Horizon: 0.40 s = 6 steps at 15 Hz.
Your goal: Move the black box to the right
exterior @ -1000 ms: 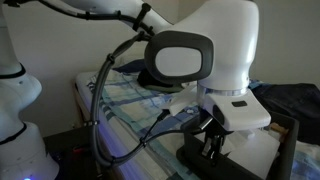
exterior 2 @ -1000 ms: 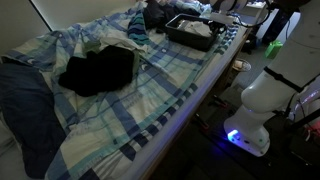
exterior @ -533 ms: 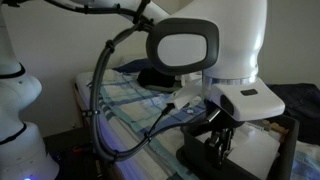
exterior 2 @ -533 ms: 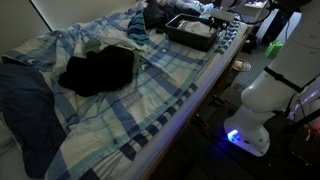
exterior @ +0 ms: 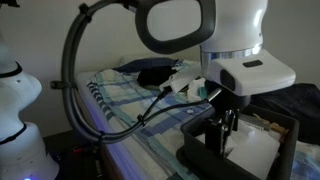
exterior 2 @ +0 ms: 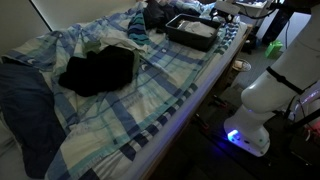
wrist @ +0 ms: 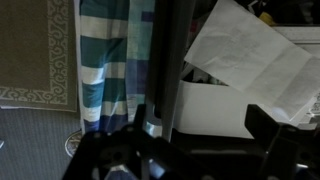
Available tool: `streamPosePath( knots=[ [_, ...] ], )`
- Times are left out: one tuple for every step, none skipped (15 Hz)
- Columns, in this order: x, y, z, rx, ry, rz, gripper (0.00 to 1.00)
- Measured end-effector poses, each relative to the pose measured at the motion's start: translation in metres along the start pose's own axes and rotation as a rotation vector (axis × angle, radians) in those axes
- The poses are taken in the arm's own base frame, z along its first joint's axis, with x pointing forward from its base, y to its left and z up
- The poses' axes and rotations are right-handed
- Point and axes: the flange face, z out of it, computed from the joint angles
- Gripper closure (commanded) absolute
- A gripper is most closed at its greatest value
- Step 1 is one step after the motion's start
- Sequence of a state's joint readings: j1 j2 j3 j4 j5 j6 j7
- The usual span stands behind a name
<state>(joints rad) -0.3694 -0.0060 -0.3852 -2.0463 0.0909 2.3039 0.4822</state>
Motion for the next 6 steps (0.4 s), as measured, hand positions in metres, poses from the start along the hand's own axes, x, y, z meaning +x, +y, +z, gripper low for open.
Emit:
streamPosePath(
  knots=[
    [-0.002, -0.001, -0.004, 0.001, -0.002, 0.006, 0.00],
    [-0.005, -0.003, -0.007, -0.002, -0.006, 0.014, 0.00],
    [-0.008, -0.005, -0.009, -0.003, -0.008, 0.018, 0.00],
    [-0.011, -0.006, -0.011, -0.004, -0.008, 0.022, 0.00],
    [-0.012, -0.007, -0.012, -0.003, -0.008, 0.019, 0.00],
    [-0.012, -0.007, -0.012, -0.003, -0.009, 0.018, 0.00]
  ],
)
